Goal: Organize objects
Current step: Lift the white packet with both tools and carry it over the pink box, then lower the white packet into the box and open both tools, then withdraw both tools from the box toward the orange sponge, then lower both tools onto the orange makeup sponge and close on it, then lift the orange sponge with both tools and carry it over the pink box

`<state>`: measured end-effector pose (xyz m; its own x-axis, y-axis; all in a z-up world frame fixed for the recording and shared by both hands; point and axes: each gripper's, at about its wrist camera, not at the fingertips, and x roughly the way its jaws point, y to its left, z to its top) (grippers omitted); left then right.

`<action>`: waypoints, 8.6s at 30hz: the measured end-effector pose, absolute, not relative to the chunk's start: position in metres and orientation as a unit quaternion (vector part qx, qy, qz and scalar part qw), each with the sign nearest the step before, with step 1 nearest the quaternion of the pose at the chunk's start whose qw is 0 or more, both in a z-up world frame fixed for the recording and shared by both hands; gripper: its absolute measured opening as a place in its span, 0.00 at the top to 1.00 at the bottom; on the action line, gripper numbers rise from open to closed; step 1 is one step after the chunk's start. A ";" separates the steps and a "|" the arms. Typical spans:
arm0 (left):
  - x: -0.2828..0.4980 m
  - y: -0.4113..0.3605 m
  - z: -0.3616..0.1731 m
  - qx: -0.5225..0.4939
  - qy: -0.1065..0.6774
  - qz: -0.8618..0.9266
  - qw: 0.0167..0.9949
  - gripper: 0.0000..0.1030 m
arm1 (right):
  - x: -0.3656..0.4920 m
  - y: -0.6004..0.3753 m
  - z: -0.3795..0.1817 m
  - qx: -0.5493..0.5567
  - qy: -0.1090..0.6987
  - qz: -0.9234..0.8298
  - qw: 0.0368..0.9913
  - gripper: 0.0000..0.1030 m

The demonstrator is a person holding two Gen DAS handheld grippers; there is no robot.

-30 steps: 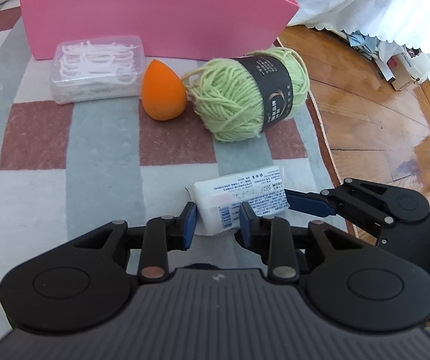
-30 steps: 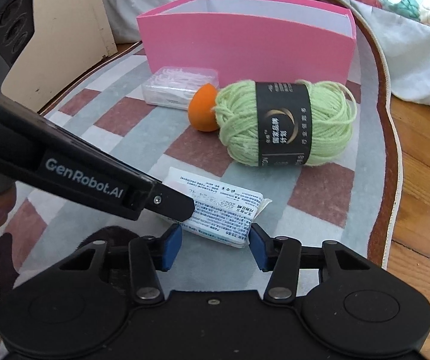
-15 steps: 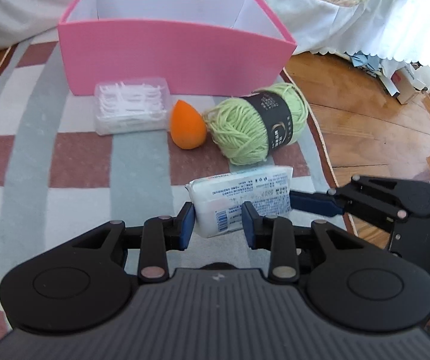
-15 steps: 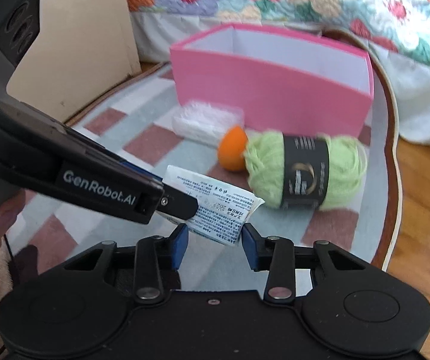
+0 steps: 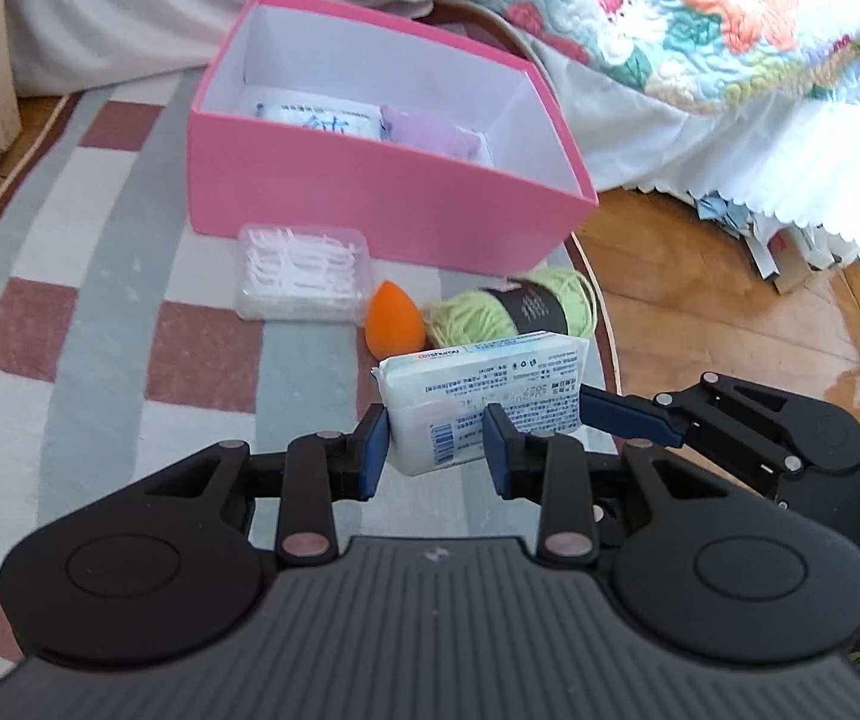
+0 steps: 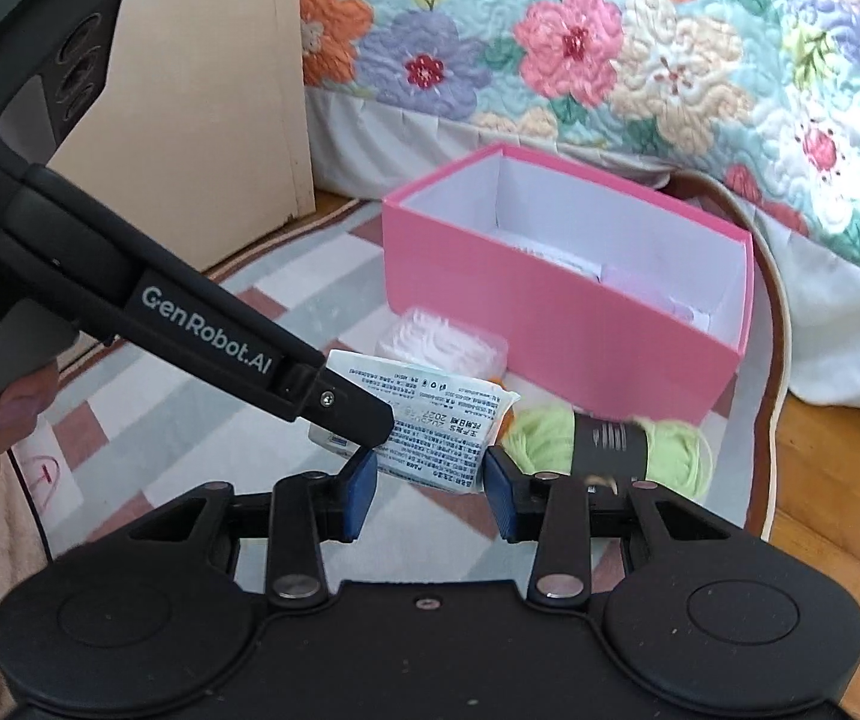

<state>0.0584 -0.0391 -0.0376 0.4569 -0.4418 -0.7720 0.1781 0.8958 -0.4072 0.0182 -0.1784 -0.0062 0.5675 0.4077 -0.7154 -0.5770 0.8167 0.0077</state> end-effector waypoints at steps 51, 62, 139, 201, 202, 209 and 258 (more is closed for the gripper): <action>0.307 -0.058 -0.038 -0.138 0.606 -0.125 0.773 0.77 | 0.263 -0.189 -0.008 0.053 0.482 0.273 0.831 0.87; 0.318 -0.064 -0.091 -0.145 0.631 -0.104 0.755 0.83 | 0.280 -0.181 -0.059 0.041 0.521 0.262 0.812 0.89; 0.115 -0.031 -0.005 -0.031 0.508 -0.230 0.829 0.04 | 0.052 -0.143 -0.033 -0.234 0.365 0.282 0.856 0.31; 0.156 -0.037 -0.142 -0.235 0.487 -0.262 0.799 0.69 | 0.086 -0.117 -0.138 -0.337 0.326 0.165 0.868 0.60; 0.156 -0.036 -0.143 -0.236 0.487 -0.264 0.799 0.69 | 0.086 -0.116 -0.138 -0.341 0.324 0.166 0.867 0.60; 0.157 -0.038 -0.142 -0.243 0.493 -0.270 0.790 0.67 | 0.086 -0.122 -0.131 -0.316 0.337 0.172 0.870 0.66; 0.144 -0.015 -0.149 -0.259 0.541 -0.199 0.775 0.68 | 0.101 -0.163 -0.137 -0.112 0.414 0.267 0.863 0.61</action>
<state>0.1445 -0.0151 -0.1494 0.3348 -0.5883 -0.7361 0.0276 0.7869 -0.6164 0.1006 -0.1626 -0.1370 0.5138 0.3679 -0.7750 -0.5536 0.8323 0.0281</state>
